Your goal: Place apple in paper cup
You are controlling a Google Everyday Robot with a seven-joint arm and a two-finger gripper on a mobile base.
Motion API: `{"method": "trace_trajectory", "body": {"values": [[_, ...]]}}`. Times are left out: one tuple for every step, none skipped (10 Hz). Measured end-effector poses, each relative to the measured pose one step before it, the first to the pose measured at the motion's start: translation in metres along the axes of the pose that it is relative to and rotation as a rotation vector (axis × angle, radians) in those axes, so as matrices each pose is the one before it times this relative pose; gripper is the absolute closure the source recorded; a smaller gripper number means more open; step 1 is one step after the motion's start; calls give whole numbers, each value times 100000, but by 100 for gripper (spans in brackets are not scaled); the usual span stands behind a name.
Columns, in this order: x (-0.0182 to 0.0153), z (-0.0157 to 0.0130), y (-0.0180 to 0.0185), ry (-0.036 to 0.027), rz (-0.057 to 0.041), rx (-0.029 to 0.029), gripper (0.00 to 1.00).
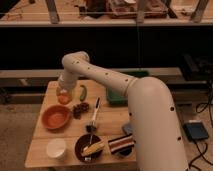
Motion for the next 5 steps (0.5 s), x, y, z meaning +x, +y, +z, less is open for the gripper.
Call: {"method": "trace_trajectory", "body": {"values": [[-1796,-408,-283,-4644,-1016,1866,87],[-2516,-310,-687,-5596,-1623,1396,87],[-2326,151,-864,-4731,-1893,-187,87],[-2241,94,-839,-4073,-1681,-1425,87],[-2083,56,-657,-4005,-856,-2387,87]]}}
